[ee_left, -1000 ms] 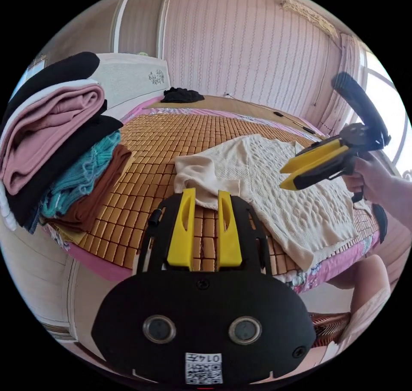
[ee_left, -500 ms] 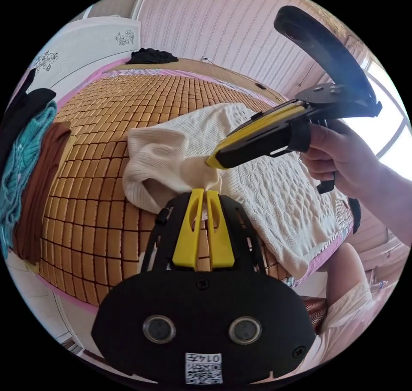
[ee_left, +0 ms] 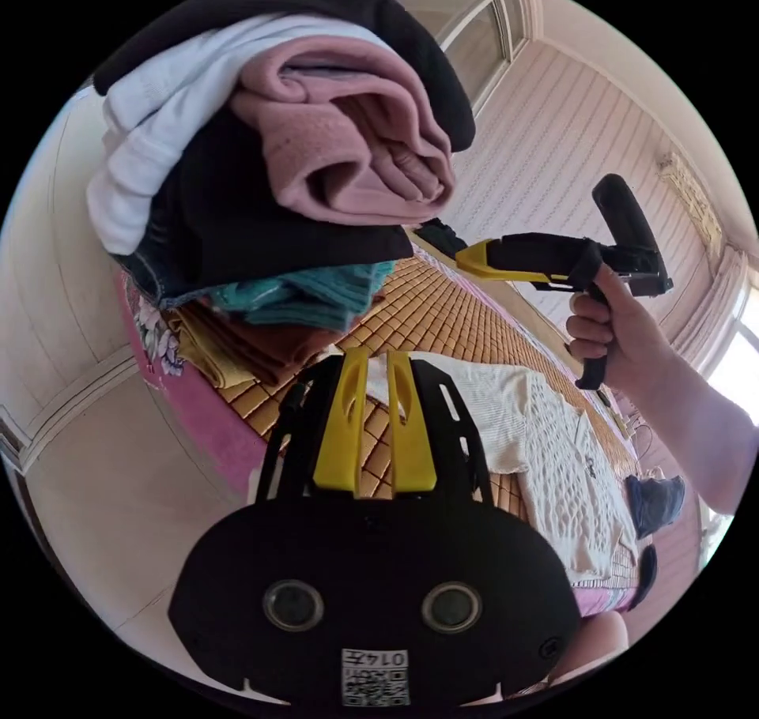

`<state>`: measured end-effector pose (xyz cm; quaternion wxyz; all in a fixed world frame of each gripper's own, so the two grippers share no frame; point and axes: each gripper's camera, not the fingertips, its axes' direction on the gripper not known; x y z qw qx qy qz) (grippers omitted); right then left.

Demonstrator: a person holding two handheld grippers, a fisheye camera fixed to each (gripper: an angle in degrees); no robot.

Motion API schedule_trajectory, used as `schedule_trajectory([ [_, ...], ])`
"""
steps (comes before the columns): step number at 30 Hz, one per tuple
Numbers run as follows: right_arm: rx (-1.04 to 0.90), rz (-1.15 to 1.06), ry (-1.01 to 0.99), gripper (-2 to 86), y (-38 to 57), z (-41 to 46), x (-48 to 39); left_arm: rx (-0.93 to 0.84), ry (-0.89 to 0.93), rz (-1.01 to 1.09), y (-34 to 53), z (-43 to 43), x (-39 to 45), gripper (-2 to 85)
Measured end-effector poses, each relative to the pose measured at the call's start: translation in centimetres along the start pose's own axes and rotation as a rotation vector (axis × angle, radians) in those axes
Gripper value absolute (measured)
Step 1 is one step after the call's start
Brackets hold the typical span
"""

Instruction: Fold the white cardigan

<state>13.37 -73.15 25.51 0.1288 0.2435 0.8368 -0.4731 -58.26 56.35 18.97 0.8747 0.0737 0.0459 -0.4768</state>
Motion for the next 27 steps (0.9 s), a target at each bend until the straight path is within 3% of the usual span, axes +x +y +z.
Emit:
schedule_trajectory([
  [12, -0.307, 0.164, 0.147, 7.7, 12.7, 11.1, 4.2, -0.199, -0.114, -0.045, -3.5, 2.7, -4.8, 8.2],
  [27, -0.404, -0.258, 0.499, 10.8, 3.2, 19.9, -1.5, -0.187, -0.053, -0.158, -6.7, 4.7, -7.0, 9.0],
])
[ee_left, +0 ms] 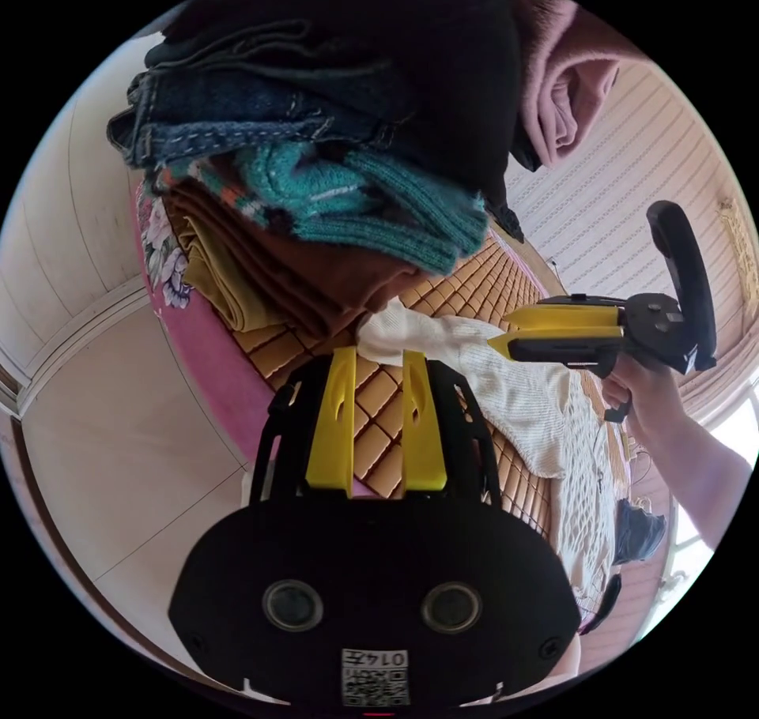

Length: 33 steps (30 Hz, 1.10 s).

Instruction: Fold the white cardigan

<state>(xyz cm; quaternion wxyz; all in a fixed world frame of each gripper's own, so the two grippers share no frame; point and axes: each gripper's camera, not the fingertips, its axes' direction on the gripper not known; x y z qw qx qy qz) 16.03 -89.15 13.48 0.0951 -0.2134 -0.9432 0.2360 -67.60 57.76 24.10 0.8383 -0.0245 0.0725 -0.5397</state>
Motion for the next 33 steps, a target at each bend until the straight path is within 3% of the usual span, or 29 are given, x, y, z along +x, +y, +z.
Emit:
schedule_trajectory([
  [5, -0.076, 0.014, 0.011, 10.6, -2.2, 2.3, 0.1, -0.011, -0.005, 0.023, -0.8, 0.3, 0.1, 8.2],
  [11, -0.097, 0.073, -0.150, 4.6, -2.0, 2.6, 1.5, -0.019, -0.024, 0.034, -1.1, 0.3, -0.1, 5.2],
  [21, -0.077, 0.051, -0.094, 1.1, 0.2, -1.2, 2.5, -0.032, -0.015, 0.037, -0.5, 0.3, 0.4, -0.6],
  [28, 0.007, 0.160, -0.186, 0.8, 3.8, -6.4, 6.8, -0.008, -0.019, 0.113, 0.6, -0.8, 2.2, -0.9],
  [33, 0.127, 0.288, -0.277, 0.9, 9.4, -12.4, 11.9, 0.134, 0.155, 0.242, 2.8, -3.2, 7.1, -0.8],
])
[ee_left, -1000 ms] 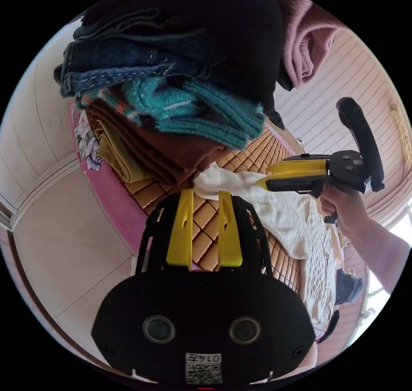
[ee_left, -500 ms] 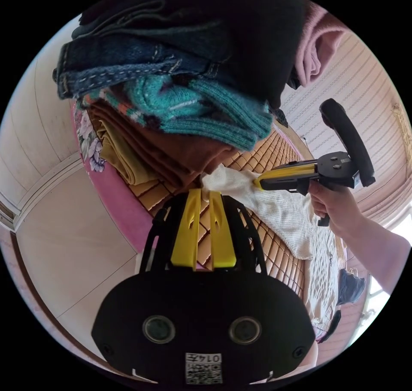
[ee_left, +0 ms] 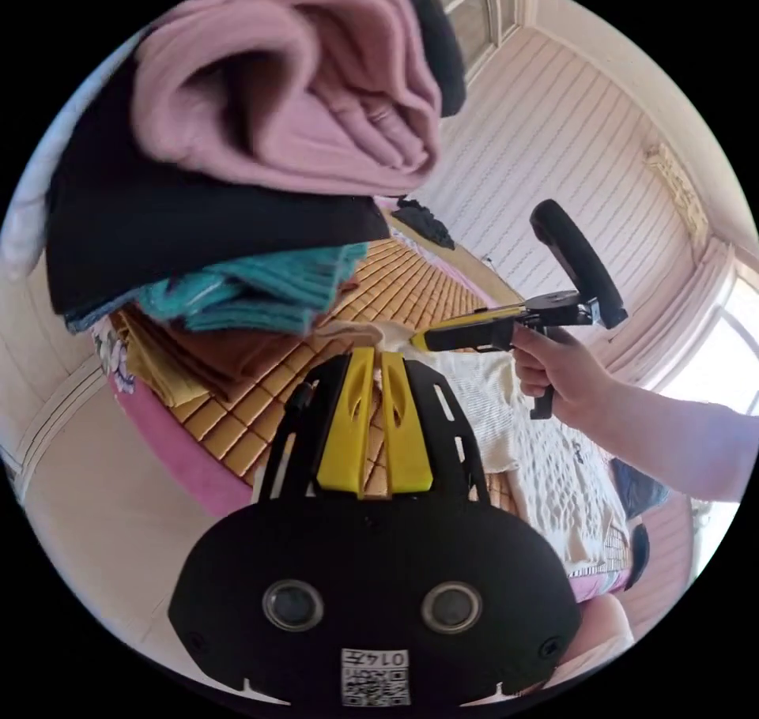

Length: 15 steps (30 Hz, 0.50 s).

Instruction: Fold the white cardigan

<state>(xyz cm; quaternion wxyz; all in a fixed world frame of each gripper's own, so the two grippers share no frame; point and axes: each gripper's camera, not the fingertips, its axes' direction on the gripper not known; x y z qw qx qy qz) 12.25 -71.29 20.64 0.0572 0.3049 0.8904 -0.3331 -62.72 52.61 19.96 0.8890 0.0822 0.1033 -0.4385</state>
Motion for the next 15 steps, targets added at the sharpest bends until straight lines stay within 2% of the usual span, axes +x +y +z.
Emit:
schedule_trajectory([
  [2, 0.079, 0.053, -0.026, 0.9, 2.5, -4.1, 2.3, -0.015, 0.049, 0.114, 0.0, 0.5, 4.5, -0.5],
  [4, 0.217, 0.157, -0.043, 1.0, 7.9, -11.1, 6.1, -0.032, 0.183, 0.232, 0.4, 0.8, 10.1, 0.1],
  [6, 0.334, 0.268, -0.064, 1.1, 13.7, -17.0, 9.3, -0.027, 0.418, 0.364, 1.9, -0.2, 18.2, 3.4],
  [9, 0.427, 0.470, 0.056, 1.8, 25.5, -24.7, 14.1, -0.070, 0.670, 0.504, 5.4, -1.7, 26.1, 6.6],
  [11, 0.377, 0.617, 0.149, 2.5, 32.8, -26.7, 16.9, -0.117, 0.721, 0.579, 8.1, -1.5, 28.8, 6.9],
  [13, 0.231, 0.836, 0.222, 4.0, 42.0, -26.8, 20.1, -0.196, 0.673, 0.662, 11.0, -0.2, 30.4, 7.0],
  [15, 0.155, 0.960, 0.189, 5.9, 47.7, -26.2, 21.5, -0.281, 0.554, 0.718, 13.7, 2.2, 30.7, 7.1],
])
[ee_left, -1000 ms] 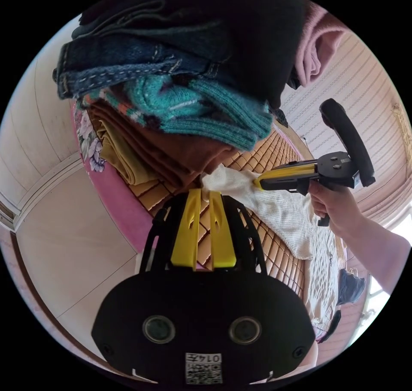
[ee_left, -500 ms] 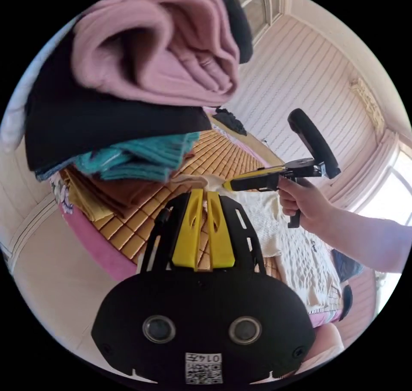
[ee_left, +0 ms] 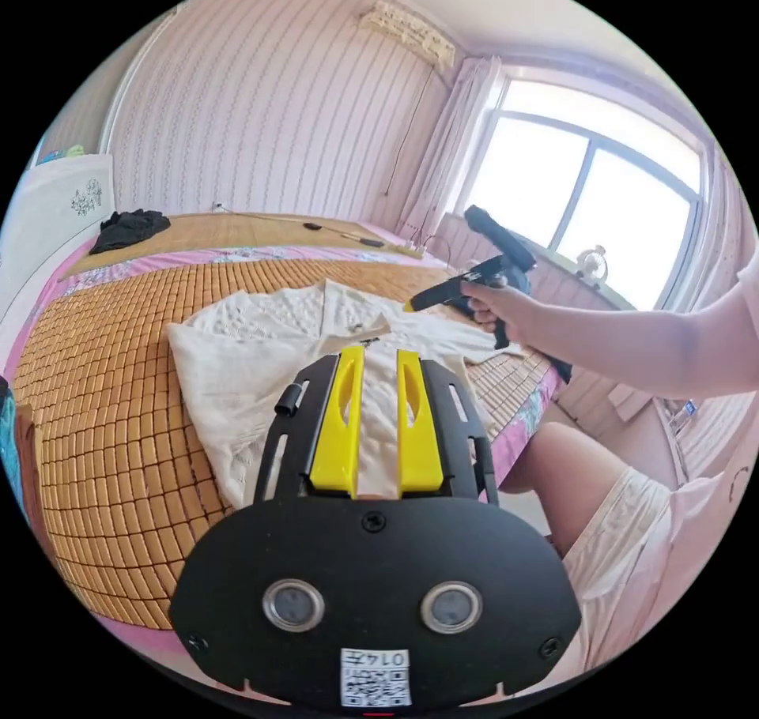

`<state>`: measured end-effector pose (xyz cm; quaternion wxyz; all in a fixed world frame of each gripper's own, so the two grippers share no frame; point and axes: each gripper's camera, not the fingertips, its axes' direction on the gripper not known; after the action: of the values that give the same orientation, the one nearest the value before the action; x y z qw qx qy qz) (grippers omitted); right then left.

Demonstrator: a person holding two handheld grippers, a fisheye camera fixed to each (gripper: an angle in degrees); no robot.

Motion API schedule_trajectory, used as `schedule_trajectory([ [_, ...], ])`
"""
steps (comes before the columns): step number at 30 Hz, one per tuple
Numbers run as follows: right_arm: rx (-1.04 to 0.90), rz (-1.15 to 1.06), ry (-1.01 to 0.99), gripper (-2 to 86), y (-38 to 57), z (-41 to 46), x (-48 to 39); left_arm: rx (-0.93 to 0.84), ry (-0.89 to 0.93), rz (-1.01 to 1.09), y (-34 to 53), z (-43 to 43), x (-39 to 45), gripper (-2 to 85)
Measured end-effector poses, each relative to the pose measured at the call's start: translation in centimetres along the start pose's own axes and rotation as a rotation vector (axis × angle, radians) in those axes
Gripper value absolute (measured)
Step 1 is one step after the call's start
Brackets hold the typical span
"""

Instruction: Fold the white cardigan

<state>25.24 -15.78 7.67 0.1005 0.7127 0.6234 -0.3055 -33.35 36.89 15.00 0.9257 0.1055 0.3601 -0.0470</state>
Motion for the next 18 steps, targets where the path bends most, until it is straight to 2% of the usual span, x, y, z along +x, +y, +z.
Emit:
schedule_trajectory([
  [5, 0.010, 0.140, -0.127, 7.8, 3.4, -0.5, 5.8, -0.180, -0.161, -0.063, 1.9, 3.9, -2.8, 7.1],
  [11, 0.069, 0.191, -0.220, 9.9, -0.3, -1.0, 7.2, -0.360, -0.263, -0.049, 1.2, 9.0, -4.9, 8.2],
  [14, 0.019, 0.168, -0.241, 8.0, -2.9, -0.5, 6.9, -0.440, -0.305, -0.016, 1.0, 12.0, -5.1, 8.0],
  [15, -0.056, 0.145, -0.293, 6.2, -3.7, 0.1, 6.6, -0.478, -0.302, -0.012, 1.1, 13.3, -5.3, 7.3],
  [16, -0.068, 0.140, -0.276, 4.0, -4.1, -0.5, 6.4, -0.459, -0.302, -0.011, 1.1, 13.4, -5.2, 6.7],
  [18, -0.009, 0.101, -0.290, 2.7, -4.5, -3.2, 6.2, -0.446, -0.287, -0.011, 1.1, 13.9, -5.3, 1.3],
])
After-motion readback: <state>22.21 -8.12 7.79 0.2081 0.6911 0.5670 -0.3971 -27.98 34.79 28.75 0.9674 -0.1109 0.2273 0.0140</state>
